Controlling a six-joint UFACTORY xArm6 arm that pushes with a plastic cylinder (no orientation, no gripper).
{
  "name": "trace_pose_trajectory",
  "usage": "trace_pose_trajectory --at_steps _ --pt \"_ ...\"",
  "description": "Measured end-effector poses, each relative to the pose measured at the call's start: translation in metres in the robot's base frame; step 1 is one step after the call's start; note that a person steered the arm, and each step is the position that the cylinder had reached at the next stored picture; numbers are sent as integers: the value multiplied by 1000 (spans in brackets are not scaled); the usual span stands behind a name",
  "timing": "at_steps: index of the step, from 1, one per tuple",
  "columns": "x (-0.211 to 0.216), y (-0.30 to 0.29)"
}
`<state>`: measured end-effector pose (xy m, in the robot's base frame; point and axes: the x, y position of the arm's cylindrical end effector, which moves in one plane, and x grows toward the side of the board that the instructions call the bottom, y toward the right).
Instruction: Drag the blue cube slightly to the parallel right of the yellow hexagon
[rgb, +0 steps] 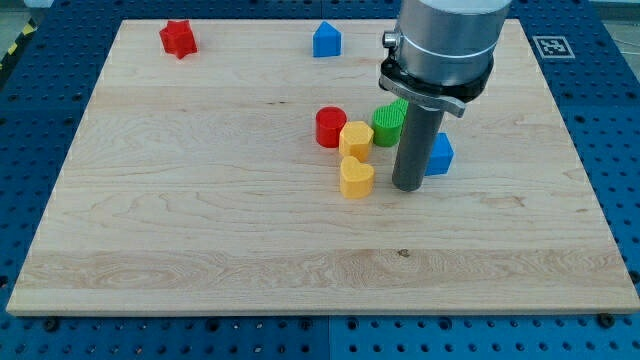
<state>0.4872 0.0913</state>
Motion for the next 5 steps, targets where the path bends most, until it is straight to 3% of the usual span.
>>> trace_pose_trajectory --at_steps 5 --pt "-6 33"
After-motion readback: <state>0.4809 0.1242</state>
